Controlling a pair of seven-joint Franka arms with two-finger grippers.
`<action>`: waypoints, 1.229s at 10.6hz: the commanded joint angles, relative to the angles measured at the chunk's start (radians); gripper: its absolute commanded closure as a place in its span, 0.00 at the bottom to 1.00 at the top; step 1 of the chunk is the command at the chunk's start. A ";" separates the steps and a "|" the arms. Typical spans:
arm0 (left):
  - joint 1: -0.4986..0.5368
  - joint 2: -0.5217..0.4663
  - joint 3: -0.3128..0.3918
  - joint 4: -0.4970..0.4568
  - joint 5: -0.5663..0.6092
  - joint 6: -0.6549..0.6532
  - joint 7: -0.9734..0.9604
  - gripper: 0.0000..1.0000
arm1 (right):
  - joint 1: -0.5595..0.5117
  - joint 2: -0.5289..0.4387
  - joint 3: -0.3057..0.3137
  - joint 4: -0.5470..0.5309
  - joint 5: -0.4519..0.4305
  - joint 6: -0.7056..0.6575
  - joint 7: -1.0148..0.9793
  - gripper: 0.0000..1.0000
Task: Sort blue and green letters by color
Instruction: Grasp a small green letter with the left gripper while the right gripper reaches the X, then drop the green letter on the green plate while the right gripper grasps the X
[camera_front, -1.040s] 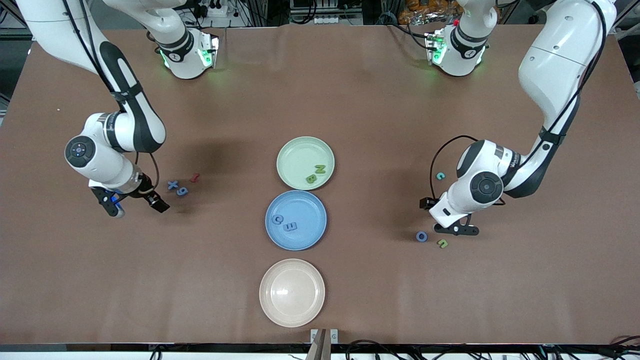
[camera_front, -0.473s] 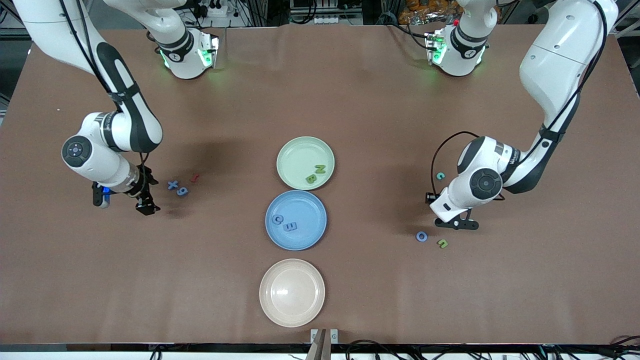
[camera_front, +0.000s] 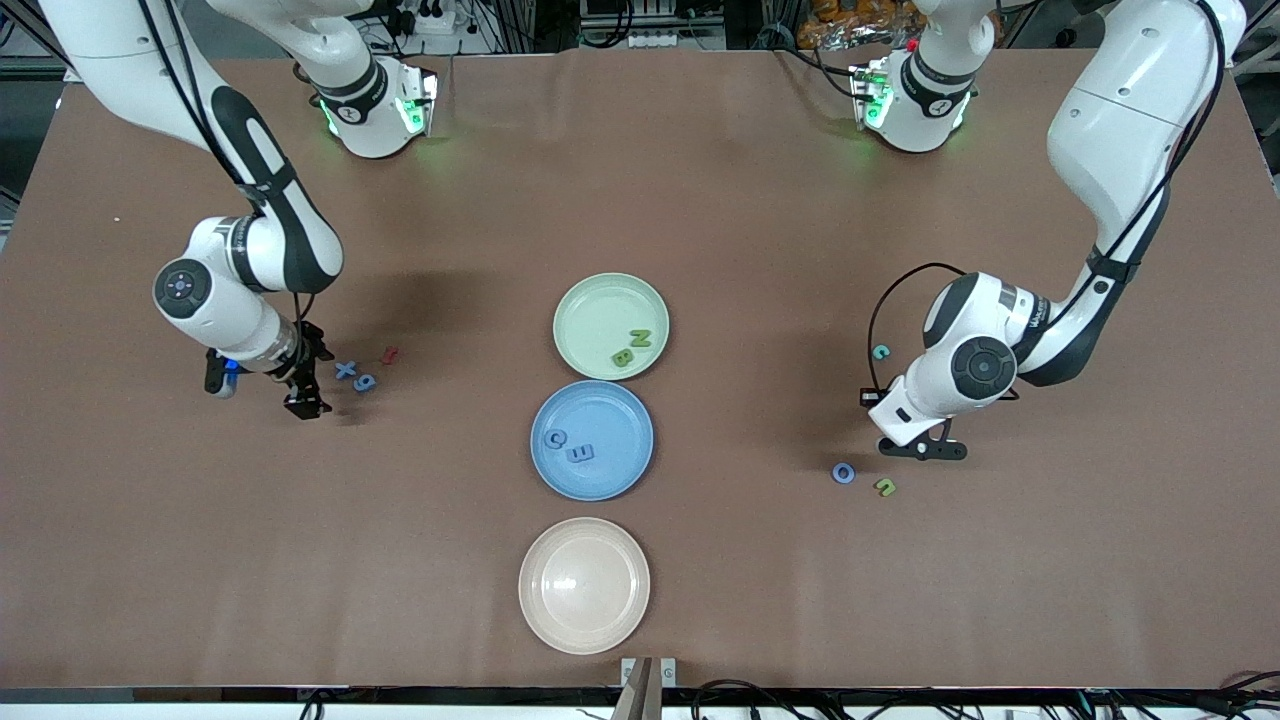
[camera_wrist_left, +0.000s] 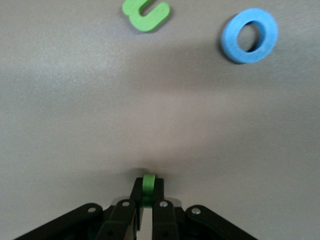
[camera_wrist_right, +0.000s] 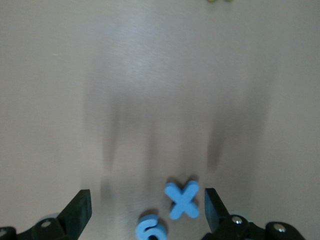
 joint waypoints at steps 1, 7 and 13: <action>0.012 -0.041 -0.049 -0.005 -0.002 0.007 -0.024 1.00 | 0.023 -0.018 0.006 -0.055 -0.016 0.048 0.068 0.00; -0.176 -0.006 -0.186 0.091 -0.029 0.007 -0.422 1.00 | 0.039 -0.013 0.006 -0.089 -0.018 0.077 0.087 0.00; -0.517 0.089 -0.174 0.222 -0.026 0.063 -0.935 1.00 | 0.033 -0.001 0.006 -0.093 -0.065 0.099 0.076 0.50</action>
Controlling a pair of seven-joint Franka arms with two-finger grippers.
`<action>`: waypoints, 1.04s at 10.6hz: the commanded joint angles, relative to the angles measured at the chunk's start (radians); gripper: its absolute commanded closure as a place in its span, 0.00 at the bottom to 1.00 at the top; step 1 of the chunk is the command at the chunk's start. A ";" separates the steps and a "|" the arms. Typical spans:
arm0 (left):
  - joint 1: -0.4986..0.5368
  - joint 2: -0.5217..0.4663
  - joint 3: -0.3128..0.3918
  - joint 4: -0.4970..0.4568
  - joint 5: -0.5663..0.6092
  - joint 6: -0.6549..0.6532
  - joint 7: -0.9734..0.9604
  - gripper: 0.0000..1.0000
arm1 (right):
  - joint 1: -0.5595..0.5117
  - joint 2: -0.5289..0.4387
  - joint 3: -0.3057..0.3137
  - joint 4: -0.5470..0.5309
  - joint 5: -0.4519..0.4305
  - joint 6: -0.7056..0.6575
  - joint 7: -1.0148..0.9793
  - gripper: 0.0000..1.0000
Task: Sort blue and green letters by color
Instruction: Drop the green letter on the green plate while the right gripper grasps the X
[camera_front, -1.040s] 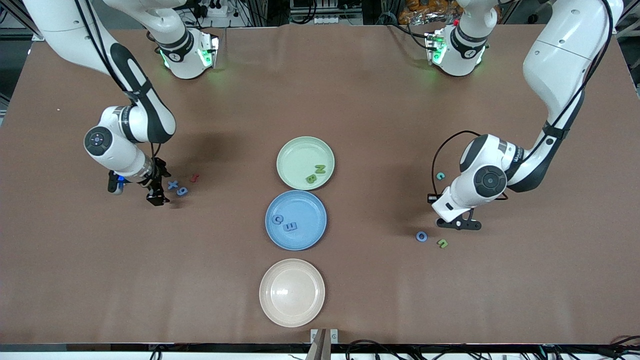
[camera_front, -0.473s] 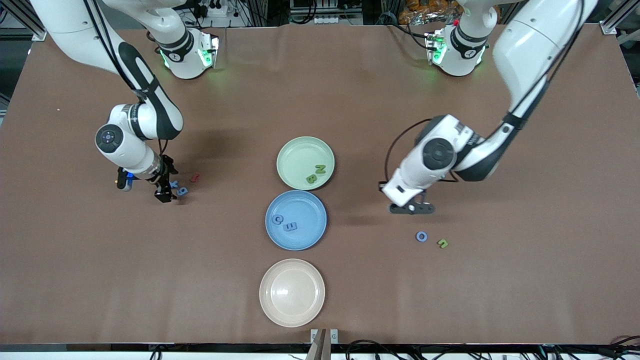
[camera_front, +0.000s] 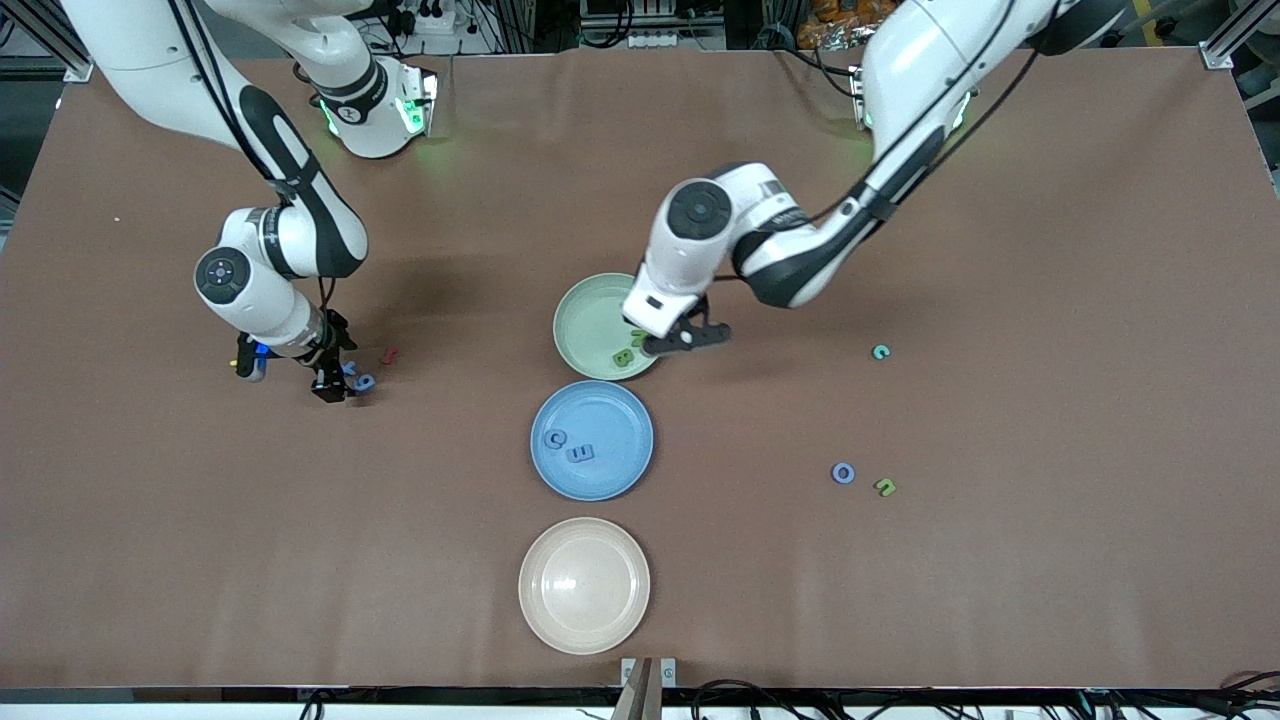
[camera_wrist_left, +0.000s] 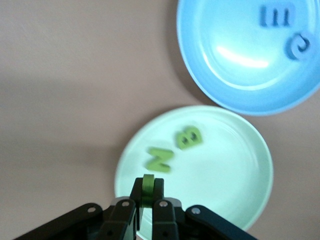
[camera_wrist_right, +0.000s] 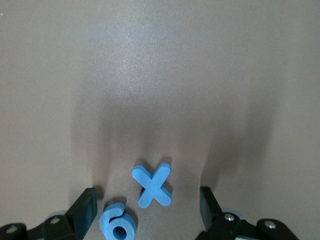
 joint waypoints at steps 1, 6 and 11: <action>-0.105 0.072 0.043 0.058 -0.008 0.076 -0.127 1.00 | -0.010 -0.006 0.001 -0.021 -0.068 0.022 0.017 0.69; -0.086 0.055 0.092 0.088 -0.002 0.085 -0.114 0.00 | -0.014 -0.006 0.001 -0.024 -0.120 0.024 0.017 1.00; 0.175 0.017 0.086 0.081 -0.001 -0.045 0.355 0.00 | -0.047 -0.063 0.001 0.028 -0.179 -0.066 -0.146 1.00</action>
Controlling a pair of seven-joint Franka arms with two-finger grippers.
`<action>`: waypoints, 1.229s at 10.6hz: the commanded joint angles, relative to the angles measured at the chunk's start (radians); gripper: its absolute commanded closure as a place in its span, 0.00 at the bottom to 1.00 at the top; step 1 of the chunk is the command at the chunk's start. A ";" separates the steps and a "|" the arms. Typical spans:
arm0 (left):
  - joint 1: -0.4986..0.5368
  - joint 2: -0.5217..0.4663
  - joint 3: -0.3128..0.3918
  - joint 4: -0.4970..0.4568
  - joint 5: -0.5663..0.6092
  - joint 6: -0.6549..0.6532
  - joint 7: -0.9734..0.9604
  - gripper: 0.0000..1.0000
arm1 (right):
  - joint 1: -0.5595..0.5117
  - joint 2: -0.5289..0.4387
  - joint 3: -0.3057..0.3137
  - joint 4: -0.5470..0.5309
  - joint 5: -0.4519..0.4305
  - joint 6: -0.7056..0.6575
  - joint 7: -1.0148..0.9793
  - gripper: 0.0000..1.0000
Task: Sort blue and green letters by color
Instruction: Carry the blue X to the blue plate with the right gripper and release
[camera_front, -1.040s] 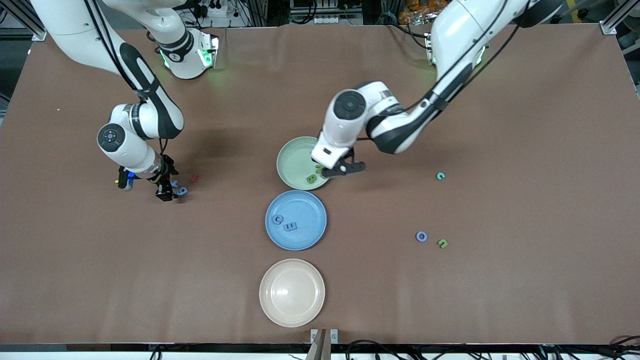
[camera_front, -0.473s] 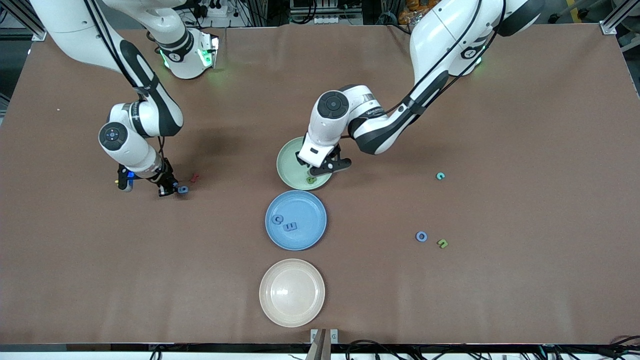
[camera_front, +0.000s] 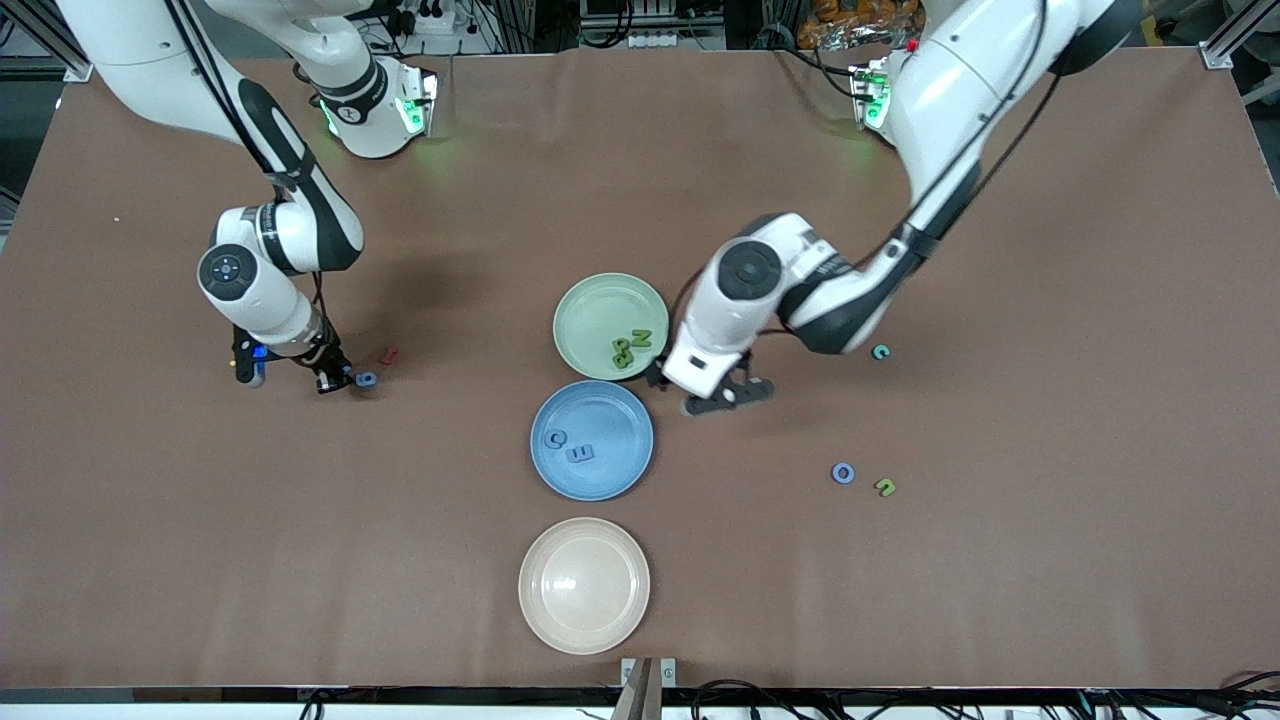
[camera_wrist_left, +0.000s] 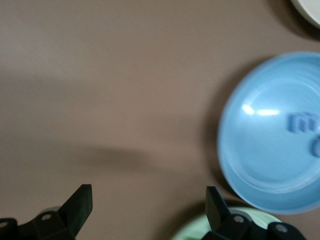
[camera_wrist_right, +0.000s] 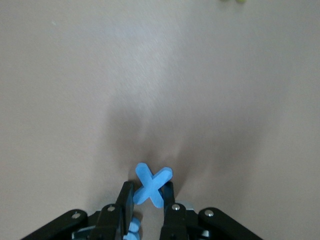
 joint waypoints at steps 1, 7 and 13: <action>0.155 -0.035 -0.011 -0.013 -0.004 -0.070 0.296 0.00 | -0.029 -0.057 0.004 0.067 -0.028 -0.141 -0.138 1.00; 0.383 -0.032 -0.005 -0.004 0.002 -0.076 0.728 0.00 | 0.154 0.002 0.016 0.384 -0.031 -0.422 -0.261 1.00; 0.354 0.040 0.076 0.099 0.048 0.000 0.844 0.00 | 0.296 0.164 0.131 0.660 -0.028 -0.563 -0.563 1.00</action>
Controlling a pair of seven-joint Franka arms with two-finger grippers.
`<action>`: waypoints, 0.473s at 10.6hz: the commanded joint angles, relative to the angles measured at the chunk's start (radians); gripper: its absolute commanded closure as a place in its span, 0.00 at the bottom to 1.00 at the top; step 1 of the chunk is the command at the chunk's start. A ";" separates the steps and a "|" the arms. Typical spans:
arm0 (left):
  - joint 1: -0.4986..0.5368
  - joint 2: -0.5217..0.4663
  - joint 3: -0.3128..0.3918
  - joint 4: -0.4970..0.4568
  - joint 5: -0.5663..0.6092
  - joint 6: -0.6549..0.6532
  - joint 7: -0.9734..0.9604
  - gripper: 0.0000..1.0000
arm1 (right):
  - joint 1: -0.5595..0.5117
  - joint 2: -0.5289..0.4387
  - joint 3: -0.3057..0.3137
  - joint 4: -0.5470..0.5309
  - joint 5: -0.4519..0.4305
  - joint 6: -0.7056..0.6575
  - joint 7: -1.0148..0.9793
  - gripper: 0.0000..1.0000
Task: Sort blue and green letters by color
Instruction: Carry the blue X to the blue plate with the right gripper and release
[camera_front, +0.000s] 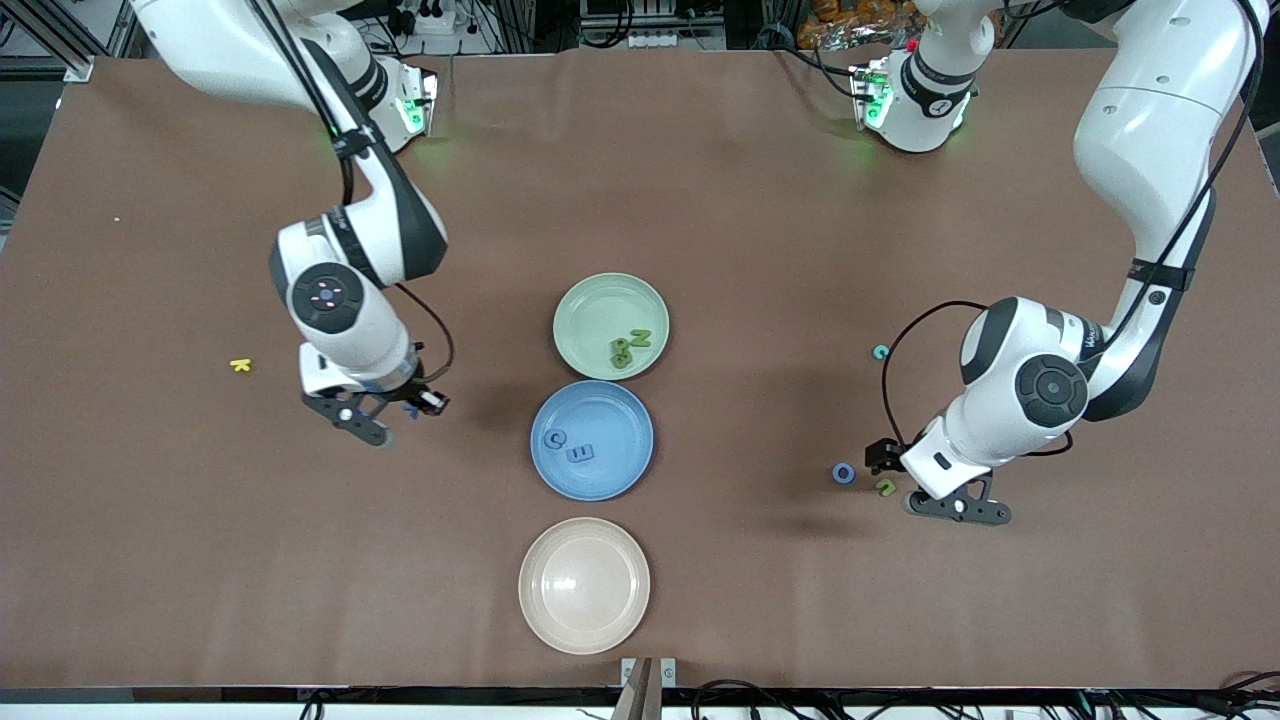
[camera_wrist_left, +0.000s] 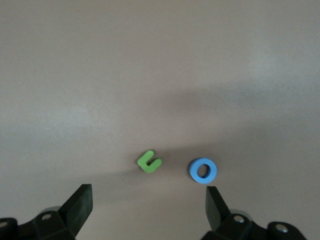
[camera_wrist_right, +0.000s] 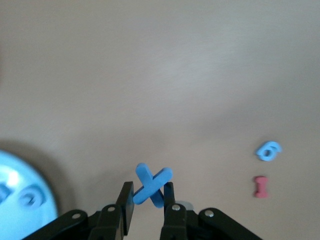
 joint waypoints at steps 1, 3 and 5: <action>-0.052 0.056 0.040 0.049 0.040 0.081 0.020 0.00 | 0.086 0.151 0.023 0.173 -0.011 -0.024 -0.074 1.00; -0.099 0.074 0.101 0.049 0.052 0.113 0.024 0.00 | 0.139 0.216 0.023 0.245 -0.014 -0.022 -0.078 1.00; -0.113 0.100 0.154 0.055 0.052 0.150 0.081 0.15 | 0.190 0.253 0.029 0.289 -0.016 -0.012 -0.089 1.00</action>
